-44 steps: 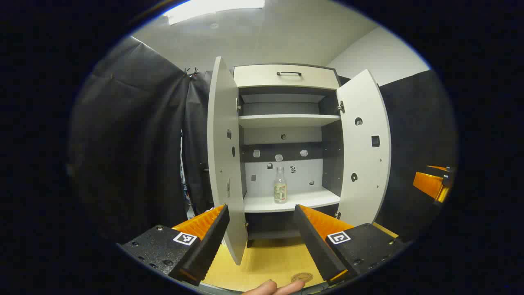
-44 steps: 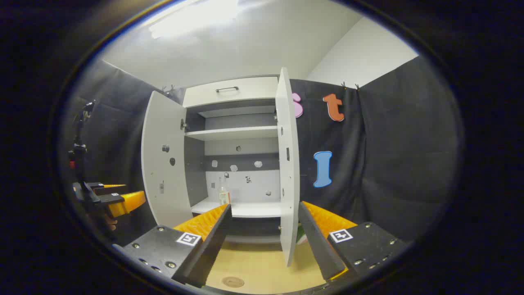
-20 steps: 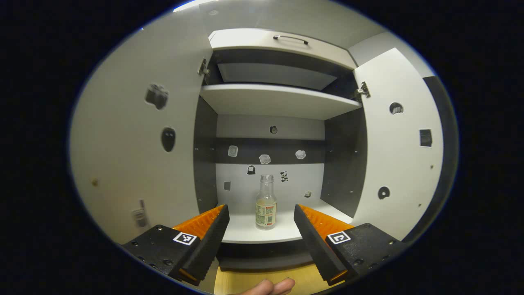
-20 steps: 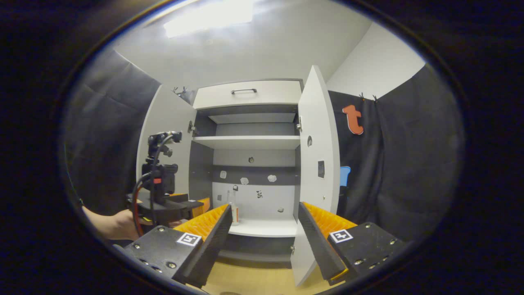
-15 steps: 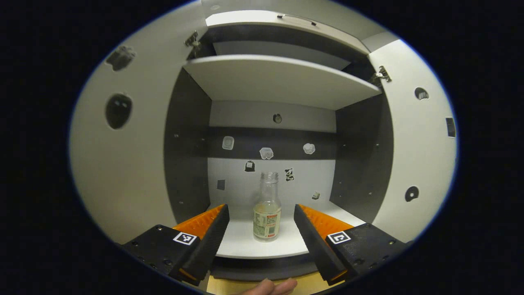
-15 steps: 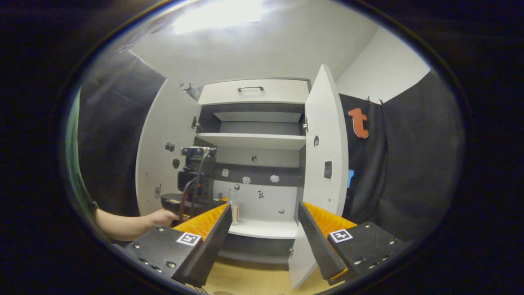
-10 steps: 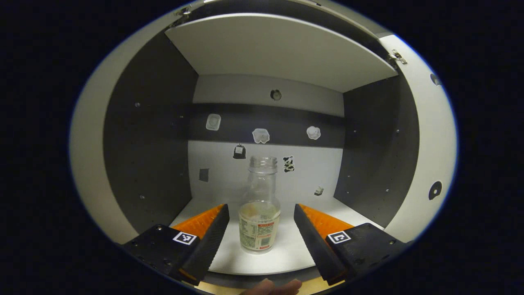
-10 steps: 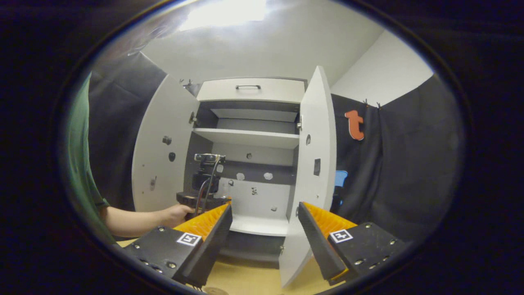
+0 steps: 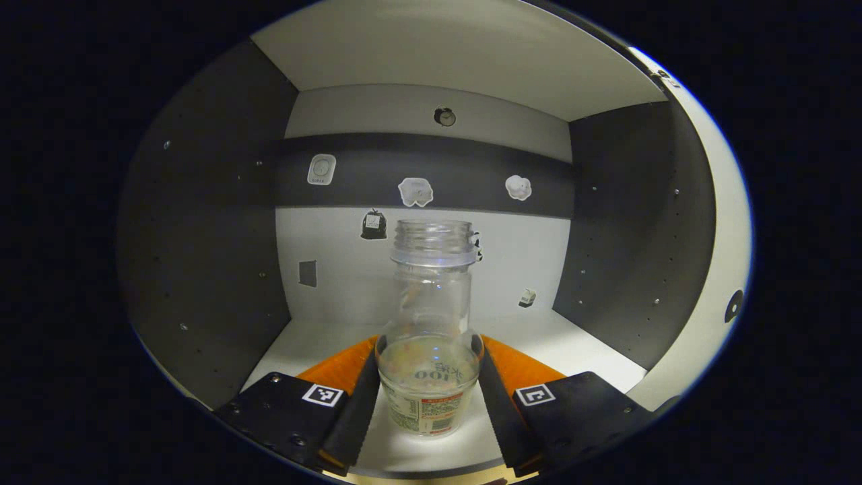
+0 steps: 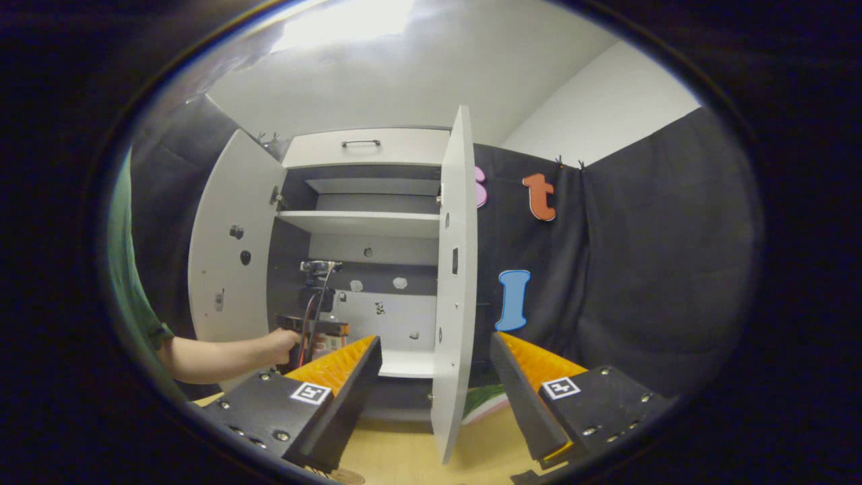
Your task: Grasp the bottle in the cabinet with the left hand and place it on the coaster, then close the right door with the right hand and the left door with the left hand.
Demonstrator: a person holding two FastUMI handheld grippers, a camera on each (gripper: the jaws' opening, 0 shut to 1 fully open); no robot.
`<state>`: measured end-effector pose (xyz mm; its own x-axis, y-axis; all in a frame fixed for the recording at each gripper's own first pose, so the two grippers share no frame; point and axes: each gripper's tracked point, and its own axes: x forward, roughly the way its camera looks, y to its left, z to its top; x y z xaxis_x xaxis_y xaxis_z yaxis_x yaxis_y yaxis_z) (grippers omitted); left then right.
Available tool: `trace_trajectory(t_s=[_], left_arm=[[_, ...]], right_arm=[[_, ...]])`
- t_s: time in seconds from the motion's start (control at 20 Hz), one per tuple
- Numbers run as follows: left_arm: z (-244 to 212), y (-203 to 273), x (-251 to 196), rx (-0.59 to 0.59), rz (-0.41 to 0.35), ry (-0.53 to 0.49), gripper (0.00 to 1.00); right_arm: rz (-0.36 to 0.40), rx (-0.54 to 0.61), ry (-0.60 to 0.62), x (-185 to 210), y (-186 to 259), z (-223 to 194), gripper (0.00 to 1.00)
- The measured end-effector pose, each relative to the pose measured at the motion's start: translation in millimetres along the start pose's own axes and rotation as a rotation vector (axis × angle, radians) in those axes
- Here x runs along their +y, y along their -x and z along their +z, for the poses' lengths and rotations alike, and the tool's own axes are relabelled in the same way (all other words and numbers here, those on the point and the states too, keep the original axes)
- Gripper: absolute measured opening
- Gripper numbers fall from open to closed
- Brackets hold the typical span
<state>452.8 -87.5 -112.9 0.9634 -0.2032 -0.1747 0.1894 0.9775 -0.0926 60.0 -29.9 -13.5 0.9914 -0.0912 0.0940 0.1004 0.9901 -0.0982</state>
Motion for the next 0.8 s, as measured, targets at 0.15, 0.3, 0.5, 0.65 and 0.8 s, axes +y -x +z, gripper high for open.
trace_trajectory(t_s=[0.15, 0.3, 0.5, 0.65, 0.8], left_arm=[[12, 46, -13, -0.014, -0.045, 0.018, 0.77], [24, 91, -21, -0.041, -0.066, 0.042, 0.77], [25, 153, -25, -0.091, -0.029, 0.032, 0.77], [9, 197, -33, -0.114, -0.02, 0.055, 0.77], [-11, 232, -43, -0.128, -0.034, 0.049, 0.79]], right_arm=[[0.021, -0.008, -0.003, 4, 10, 0, 0.98], [0.055, 0.002, -0.009, 10, 20, -5, 0.98], [0.077, 0.001, -0.028, 10, 35, -9, 0.98], [0.124, 0.006, -0.077, 14, 46, -14, 0.98], [0.144, 0.031, -0.058, 9, 51, -23, 0.98]])
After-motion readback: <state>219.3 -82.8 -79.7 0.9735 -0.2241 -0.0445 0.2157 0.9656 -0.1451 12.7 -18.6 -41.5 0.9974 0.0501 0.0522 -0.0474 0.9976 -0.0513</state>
